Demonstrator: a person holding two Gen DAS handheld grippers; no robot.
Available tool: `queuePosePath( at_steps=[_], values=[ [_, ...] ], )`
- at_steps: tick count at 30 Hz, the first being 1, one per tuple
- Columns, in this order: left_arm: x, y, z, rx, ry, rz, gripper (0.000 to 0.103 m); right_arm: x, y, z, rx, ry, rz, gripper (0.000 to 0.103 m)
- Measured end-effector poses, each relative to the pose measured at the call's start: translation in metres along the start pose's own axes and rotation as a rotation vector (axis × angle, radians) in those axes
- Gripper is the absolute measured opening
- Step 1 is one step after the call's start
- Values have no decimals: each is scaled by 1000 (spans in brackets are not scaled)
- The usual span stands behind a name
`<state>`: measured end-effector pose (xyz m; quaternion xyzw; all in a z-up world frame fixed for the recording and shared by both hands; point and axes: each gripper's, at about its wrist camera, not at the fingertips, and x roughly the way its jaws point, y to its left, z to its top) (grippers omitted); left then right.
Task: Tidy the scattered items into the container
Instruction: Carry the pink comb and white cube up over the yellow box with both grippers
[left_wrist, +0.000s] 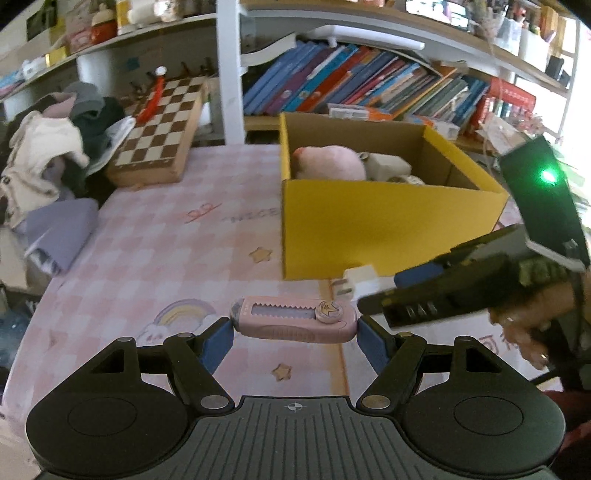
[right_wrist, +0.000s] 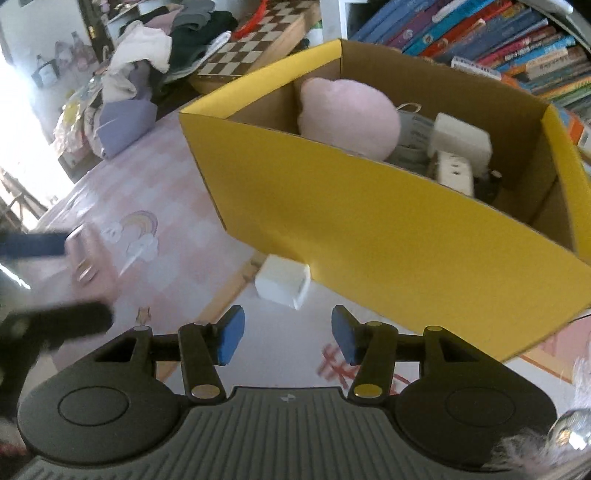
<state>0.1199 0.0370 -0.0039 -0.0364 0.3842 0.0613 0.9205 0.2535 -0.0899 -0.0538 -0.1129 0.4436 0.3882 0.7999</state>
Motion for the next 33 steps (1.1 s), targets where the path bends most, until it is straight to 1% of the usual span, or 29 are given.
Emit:
queuePosePath(
  at_steps=[5, 7, 9, 11, 16, 19, 22, 27, 33],
  values=[
    [-3, 6, -5, -15, 16, 26, 74, 16, -3, 10, 98, 4, 20, 50],
    [-4, 7, -6, -16, 20, 29, 74, 20, -3, 13, 116, 3, 19, 50],
    [-4, 8, -7, -14, 21, 28, 74, 22, 1, 16, 104, 6, 12, 50],
    [-3, 7, -6, -6, 21, 24, 74, 23, 6, 16, 68, 5, -3, 43],
    [-3, 4, -2, 22, 6, 1, 74, 17, 4, 11, 59, 8, 14, 43],
    [-4, 1, 3, 36, -10, -17, 74, 1, 3, 7, 52, -10, 39, 43],
    [-5, -5, 10, 58, -33, -44, 74, -21, 3, 0, 31, -35, 45, 43],
    [-9, -19, 23, 99, -85, -99, 73, -60, -4, -9, 30, -89, 29, 43],
    [-20, -31, 47, 115, -181, -150, 73, -109, -16, -13, 33, -181, -3, 43]
  ],
)
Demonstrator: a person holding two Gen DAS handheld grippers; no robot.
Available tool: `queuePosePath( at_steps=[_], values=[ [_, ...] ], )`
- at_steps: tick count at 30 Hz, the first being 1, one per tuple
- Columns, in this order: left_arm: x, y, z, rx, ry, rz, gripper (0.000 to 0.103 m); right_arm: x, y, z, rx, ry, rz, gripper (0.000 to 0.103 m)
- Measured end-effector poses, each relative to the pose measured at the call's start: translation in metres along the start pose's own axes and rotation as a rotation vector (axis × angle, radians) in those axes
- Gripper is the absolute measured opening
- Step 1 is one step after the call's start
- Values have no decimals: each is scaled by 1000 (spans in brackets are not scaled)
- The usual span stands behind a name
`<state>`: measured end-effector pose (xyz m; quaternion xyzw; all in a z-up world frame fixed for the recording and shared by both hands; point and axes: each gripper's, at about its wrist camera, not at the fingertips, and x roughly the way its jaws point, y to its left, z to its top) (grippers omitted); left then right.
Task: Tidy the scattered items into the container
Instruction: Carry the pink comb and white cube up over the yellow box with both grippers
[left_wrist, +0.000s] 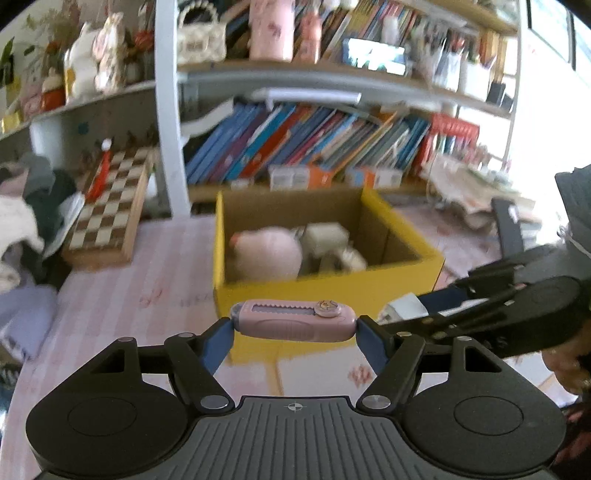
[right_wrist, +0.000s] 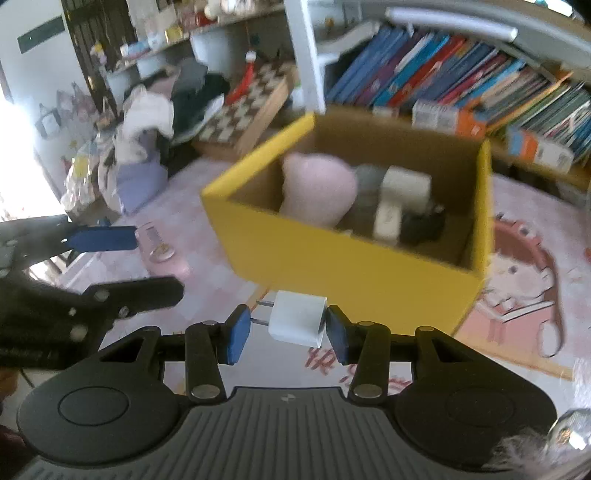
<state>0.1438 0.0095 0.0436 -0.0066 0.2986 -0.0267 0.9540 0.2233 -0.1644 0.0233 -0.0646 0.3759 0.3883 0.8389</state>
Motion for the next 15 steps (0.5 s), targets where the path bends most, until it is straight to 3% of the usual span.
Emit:
queuePosePath(
  at_steps=[7, 15],
  values=[
    [11, -8, 29, 35, -86, -25, 73, -33, -21, 25, -3, -126, -40, 43],
    [45, -11, 50, 39, -75, -29, 73, -23, -55, 52, -38, -157, -94, 43]
  ],
)
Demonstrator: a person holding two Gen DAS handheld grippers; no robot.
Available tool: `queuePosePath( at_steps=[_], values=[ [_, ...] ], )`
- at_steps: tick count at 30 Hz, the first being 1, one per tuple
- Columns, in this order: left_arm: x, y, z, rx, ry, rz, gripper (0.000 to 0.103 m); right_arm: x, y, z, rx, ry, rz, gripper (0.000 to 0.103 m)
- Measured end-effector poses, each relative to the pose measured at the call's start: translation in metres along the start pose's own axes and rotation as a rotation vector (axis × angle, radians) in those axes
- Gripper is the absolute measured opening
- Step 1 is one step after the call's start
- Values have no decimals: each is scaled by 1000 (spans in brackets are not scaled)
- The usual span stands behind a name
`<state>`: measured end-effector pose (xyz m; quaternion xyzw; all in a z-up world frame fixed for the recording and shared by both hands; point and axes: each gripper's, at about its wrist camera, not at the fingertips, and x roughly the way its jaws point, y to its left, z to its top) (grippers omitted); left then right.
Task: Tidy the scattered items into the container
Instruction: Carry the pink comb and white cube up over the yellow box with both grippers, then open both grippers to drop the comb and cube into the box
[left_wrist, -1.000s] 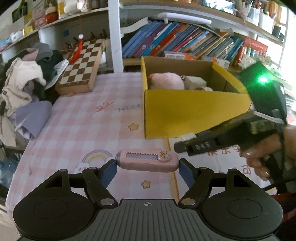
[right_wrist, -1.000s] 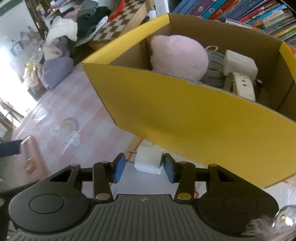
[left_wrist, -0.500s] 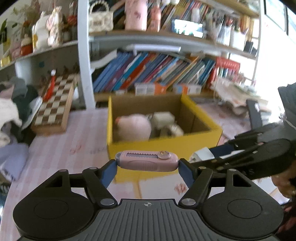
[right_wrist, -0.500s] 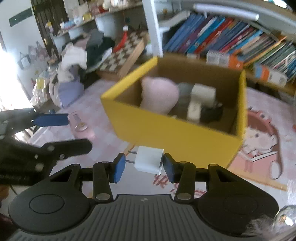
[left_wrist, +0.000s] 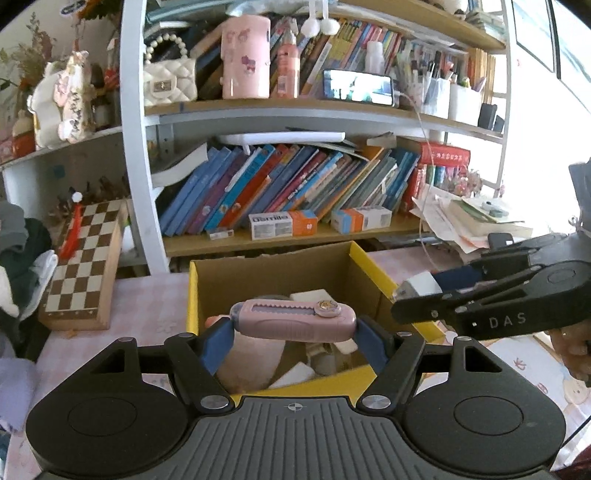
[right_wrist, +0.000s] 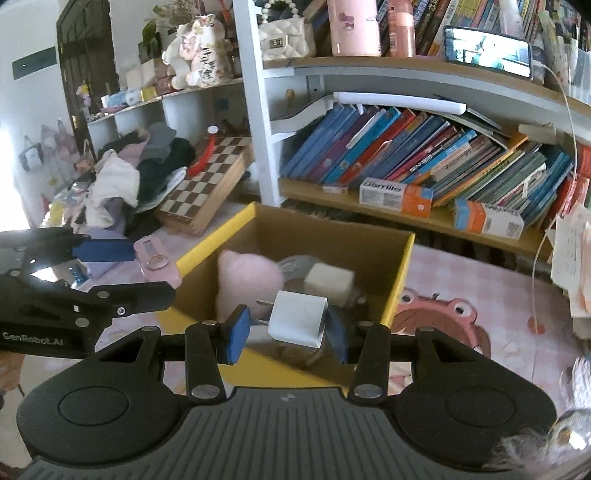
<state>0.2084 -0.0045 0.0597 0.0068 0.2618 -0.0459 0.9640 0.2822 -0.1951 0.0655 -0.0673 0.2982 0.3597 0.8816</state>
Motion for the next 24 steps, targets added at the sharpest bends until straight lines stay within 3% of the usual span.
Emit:
queuePosePath(
  at_steps=[9, 15, 20, 24],
  values=[
    [55, -2, 13, 35, 65, 15, 73, 56, -24, 38, -77, -9, -8, 43],
    [85, 14, 31, 66, 105, 76, 73, 115, -46, 62, -86, 74, 0, 43],
    [112, 31, 36, 72, 171, 133, 73, 155, -49, 75, -93, 162, 89, 43],
    [133, 39, 36, 63, 219, 118, 73, 182, -41, 77, -159, 228, 134, 43]
  ],
)
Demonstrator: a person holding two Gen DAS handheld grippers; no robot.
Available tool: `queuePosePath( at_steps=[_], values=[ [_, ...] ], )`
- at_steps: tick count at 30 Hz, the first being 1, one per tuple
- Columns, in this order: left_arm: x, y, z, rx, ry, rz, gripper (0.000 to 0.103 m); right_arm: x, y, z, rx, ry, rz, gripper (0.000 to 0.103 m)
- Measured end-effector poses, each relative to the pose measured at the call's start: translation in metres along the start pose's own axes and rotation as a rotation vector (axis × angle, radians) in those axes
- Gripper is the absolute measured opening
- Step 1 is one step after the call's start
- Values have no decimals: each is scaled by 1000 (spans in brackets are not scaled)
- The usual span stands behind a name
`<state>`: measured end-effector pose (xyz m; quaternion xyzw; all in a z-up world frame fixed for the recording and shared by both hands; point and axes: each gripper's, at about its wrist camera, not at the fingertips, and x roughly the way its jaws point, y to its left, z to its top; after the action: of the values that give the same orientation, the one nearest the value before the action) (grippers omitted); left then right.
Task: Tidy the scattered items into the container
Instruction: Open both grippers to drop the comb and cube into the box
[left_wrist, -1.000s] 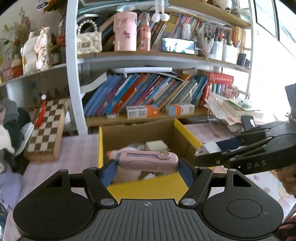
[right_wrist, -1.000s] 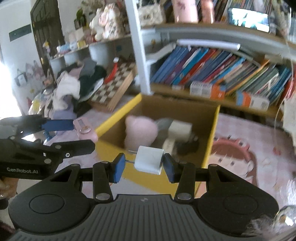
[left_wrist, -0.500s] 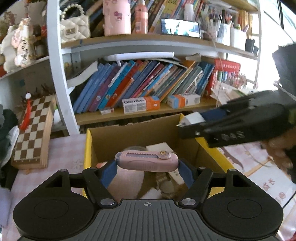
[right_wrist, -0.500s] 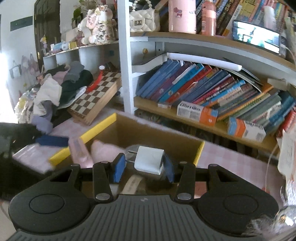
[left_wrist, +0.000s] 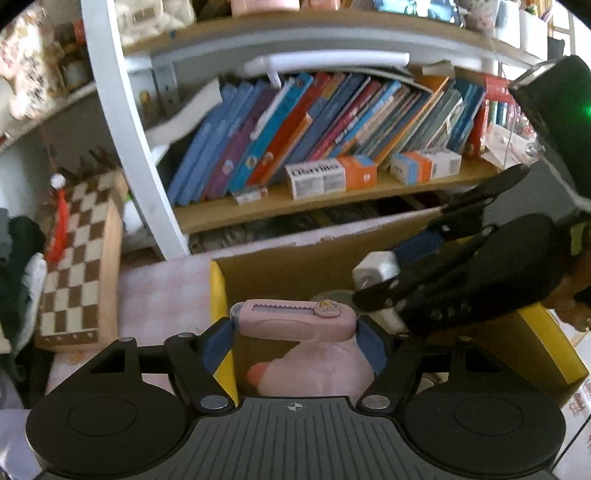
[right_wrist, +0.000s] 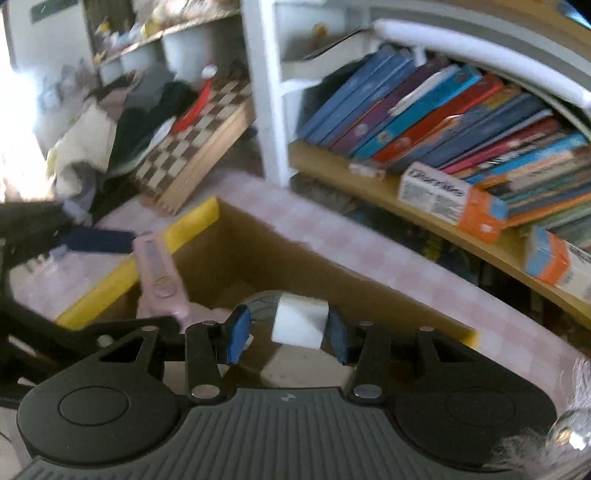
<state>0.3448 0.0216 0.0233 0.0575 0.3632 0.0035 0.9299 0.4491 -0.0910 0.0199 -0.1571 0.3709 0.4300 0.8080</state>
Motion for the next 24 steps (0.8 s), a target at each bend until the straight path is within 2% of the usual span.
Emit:
queuePosePath(
  at_steps=[5, 9, 13, 17, 19, 21, 24],
  values=[
    [22, 5, -2, 9, 73, -42, 73, 23, 0, 5, -56, 56, 17, 42],
    [29, 1, 1, 37, 98, -47, 74, 35, -4, 10, -56, 89, 33, 41],
    [34, 0, 1, 41, 112, -55, 74, 45, -12, 9, -24, 133, 61, 35],
    [36, -3, 1, 49, 117, -60, 75, 45, -12, 9, -20, 137, 67, 34],
    [35, -4, 1, 52, 113, -56, 76, 43, -13, 8, -7, 129, 72, 38],
    [31, -6, 0, 60, 98, -44, 80, 37, -13, 7, -2, 112, 68, 48],
    [22, -10, -1, 72, 73, -36, 80, 29, -11, 5, 7, 93, 66, 49]
  ],
)
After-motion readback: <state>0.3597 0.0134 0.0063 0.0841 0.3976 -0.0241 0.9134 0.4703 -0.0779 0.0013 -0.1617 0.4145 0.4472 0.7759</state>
